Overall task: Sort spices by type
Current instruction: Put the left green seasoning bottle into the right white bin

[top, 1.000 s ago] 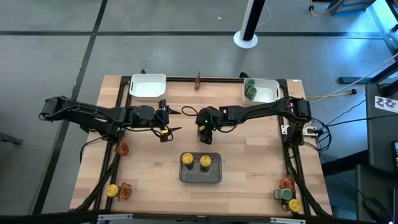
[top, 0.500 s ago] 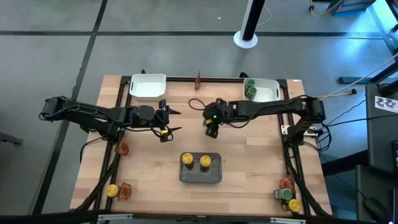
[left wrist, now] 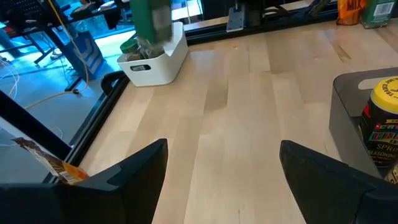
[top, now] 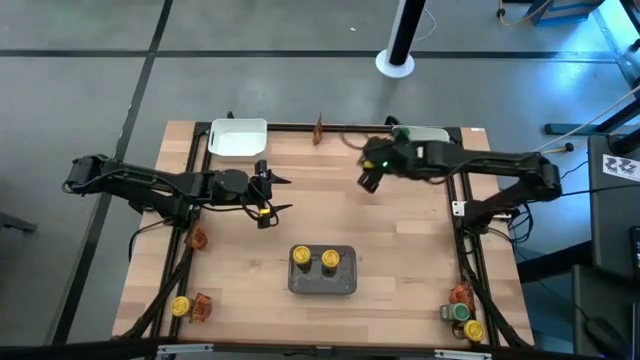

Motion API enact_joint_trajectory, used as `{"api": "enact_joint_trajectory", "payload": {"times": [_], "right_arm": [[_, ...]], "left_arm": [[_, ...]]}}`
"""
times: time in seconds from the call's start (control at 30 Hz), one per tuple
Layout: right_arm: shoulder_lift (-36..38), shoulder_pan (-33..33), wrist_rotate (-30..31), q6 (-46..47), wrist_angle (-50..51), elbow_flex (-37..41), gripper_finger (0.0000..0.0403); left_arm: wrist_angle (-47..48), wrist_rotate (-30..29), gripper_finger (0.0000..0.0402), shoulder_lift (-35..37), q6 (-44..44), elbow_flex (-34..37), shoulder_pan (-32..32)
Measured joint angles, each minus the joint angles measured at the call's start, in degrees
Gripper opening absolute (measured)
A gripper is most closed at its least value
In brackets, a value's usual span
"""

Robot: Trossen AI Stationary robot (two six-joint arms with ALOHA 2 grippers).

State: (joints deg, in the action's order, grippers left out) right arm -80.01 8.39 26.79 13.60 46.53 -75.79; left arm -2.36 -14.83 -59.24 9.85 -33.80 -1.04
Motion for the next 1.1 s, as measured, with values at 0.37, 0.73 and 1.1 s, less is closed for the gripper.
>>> {"api": "enact_joint_trajectory", "payload": {"times": [0.37, 0.73, 1.1], "right_arm": [[5.4, 12.5, 5.2, 1.2, 5.6, 0.0, 0.0203], [5.4, 25.9, 6.7, 1.1, 6.3, 3.9, 0.0203], [5.4, 35.0, 3.7, 2.8, 0.0, 12.3, 0.0205]], "left_arm": [[0.0, 0.0, 0.0294, 0.0, 0.0, 0.0, 0.0], [0.0, 0.0, 0.0294, 0.0, 0.1, 0.0, 0.0], [0.0, 0.0, 0.0294, 0.0, 0.2, 0.0, 0.0]]}}
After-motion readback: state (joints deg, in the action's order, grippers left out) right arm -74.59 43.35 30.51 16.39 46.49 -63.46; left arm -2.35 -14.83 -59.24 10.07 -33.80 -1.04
